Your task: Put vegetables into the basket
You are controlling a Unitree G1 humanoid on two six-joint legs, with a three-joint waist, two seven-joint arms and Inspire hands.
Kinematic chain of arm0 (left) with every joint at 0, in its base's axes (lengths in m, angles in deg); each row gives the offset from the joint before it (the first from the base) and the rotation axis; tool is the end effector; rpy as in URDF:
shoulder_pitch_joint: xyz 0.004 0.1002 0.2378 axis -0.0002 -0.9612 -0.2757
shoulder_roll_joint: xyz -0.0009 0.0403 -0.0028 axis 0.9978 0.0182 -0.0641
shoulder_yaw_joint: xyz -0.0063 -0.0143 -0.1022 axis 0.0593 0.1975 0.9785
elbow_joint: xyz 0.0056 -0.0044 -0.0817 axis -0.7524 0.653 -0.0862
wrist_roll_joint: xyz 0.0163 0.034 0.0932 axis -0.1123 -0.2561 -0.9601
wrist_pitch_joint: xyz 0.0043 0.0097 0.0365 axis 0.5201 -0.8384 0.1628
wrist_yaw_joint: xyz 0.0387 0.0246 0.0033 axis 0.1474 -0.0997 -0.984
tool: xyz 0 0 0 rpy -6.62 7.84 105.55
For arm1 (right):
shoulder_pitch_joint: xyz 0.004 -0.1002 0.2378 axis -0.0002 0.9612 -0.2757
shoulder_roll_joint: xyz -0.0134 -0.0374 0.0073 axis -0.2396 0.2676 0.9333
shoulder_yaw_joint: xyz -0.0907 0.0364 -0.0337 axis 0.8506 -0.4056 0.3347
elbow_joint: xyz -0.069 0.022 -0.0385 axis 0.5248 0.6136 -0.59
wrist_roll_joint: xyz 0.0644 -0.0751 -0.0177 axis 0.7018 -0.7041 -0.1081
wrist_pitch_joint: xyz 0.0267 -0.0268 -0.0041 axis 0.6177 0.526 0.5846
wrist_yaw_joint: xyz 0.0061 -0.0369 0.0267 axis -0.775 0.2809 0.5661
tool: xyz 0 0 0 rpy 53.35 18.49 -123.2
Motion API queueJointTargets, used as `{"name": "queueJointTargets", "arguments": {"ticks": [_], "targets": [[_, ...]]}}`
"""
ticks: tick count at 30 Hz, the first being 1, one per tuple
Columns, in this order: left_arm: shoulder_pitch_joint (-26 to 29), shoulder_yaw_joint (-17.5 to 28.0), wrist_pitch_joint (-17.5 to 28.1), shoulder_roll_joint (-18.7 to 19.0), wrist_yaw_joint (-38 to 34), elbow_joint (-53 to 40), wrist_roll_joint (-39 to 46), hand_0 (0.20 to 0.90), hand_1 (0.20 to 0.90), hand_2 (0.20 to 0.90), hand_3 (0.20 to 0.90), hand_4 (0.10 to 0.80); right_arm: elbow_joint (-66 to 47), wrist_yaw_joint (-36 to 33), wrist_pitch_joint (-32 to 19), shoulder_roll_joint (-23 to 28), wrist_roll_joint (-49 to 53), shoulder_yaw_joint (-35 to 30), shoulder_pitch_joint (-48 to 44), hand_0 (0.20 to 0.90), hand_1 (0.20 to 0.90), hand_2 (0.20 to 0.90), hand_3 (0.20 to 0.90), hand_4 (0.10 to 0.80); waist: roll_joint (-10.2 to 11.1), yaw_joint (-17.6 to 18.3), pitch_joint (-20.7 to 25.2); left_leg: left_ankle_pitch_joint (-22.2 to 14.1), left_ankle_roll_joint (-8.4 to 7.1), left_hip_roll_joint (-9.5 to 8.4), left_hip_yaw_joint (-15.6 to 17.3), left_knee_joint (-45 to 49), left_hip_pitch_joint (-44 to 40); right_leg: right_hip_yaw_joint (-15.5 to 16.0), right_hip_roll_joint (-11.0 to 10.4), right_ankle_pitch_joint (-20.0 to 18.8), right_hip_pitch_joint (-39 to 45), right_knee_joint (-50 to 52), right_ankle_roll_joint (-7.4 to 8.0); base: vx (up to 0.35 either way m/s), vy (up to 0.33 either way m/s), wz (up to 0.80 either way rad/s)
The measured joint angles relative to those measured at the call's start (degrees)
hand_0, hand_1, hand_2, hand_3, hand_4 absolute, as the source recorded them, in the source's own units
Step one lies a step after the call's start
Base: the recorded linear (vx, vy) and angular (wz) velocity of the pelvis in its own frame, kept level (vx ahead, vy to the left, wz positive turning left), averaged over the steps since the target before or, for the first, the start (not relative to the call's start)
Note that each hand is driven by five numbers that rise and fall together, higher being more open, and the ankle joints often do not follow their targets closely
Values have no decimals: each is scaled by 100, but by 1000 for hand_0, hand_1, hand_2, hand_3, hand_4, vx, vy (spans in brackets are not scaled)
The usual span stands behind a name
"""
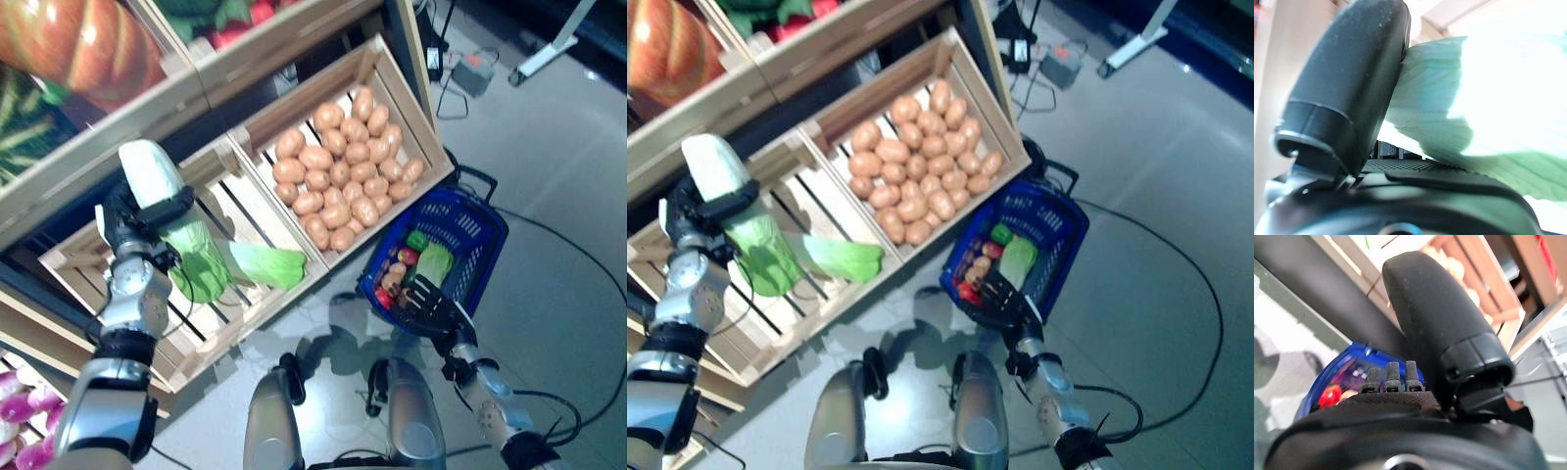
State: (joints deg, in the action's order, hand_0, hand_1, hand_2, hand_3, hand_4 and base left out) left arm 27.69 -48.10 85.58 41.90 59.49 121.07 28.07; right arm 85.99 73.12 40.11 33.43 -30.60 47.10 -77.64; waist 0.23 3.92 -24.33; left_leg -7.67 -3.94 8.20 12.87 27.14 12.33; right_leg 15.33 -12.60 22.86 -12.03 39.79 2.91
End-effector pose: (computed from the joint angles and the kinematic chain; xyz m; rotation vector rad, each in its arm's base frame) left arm 0.2718 0.2751 0.0769 -0.2758 -0.0717 0.4833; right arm 0.1827 -0.2025 -0.0272 0.2987 0.2953 0.0604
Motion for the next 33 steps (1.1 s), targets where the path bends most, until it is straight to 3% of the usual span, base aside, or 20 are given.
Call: {"name": "queueJointTargets", "arguments": {"ticks": [2,3,4,5,6,8,14,19,28,33], "targets": [[0,0,0,0,0,0,0,300,300,300,300,400,0,0,0,0,0,0,0,900,900,900,900,800,0,0,0,0,0,0,0,0,0,0,0,0,0,0,0,2,0,2],[-337,-1,45,-213,143,-262,-55,300,300,300,300,400,-27,1,3,-51,-116,-4,96,900,900,900,900,800,-51,-34,212,69,-3,-15,-1,-243,-126,57,40,-69,142,-254,16,3,0,3],[-337,-1,45,-213,143,-262,-55,300,300,300,300,400,-27,1,3,-51,-116,-4,96,900,900,900,900,800,-51,-34,212,69,-3,-15,-1,-243,-126,57,40,-69,142,-254,16,66,-119,4],[-1115,-176,47,-667,518,-714,-233,300,300,300,300,400,-217,4,-3,-303,-119,-2,279,900,900,900,900,800,-116,-166,891,349,-20,-133,1,-1175,-757,133,155,-316,694,-1080,107,63,-192,3],[-1224,-147,29,-722,508,-843,-287,300,300,300,300,400,-298,13,60,-375,-100,0,188,900,900,900,900,800,-128,-196,1041,381,-15,-149,-3,-1338,-831,235,186,-342,811,-1228,137,65,-213,8],[-1931,-202,86,-911,588,-1936,-464,300,300,300,300,400,-586,276,266,-362,-70,-67,348,900,900,900,900,800,-189,-180,1254,829,13,-168,-5,-2288,-1505,280,469,-806,1573,-2384,210,0,-132,28],[-1683,-357,238,-756,1400,-2184,-618,300,300,300,300,400,-1032,964,591,-96,-61,-1,-97,900,900,900,900,800,-260,-304,1683,1053,74,-275,10,-3063,-1903,254,636,-1287,2090,-3462,355,2,-106,3],[-1261,-607,177,-580,1833,-2174,-616,300,300,300,300,400,-1209,964,915,33,-40,-2,-542,900,900,900,900,800,-86,-277,1810,1100,117,-374,24,-3220,-1988,260,652,-1722,2478,-4293,448,-25,-78,-3],[-974,-1006,110,-502,2305,-2173,-714,300,300,300,300,400,-1248,964,1742,-29,158,87,-919,900,900,900,900,800,-26,-178,1846,1101,120,-375,154,-3223,-2091,194,686,-1867,2581,-4469,429,7,-53,-6],[-885,-1236,110,-508,2365,-2173,-847,300,300,300,300,400,-1259,964,1955,-75,195,280,-919,900,900,900,900,800,-24,-142,1848,1101,121,-369,182,-3225,-2140,82,688,-1924,2577,-4475,430,10,-36,-12]]}}
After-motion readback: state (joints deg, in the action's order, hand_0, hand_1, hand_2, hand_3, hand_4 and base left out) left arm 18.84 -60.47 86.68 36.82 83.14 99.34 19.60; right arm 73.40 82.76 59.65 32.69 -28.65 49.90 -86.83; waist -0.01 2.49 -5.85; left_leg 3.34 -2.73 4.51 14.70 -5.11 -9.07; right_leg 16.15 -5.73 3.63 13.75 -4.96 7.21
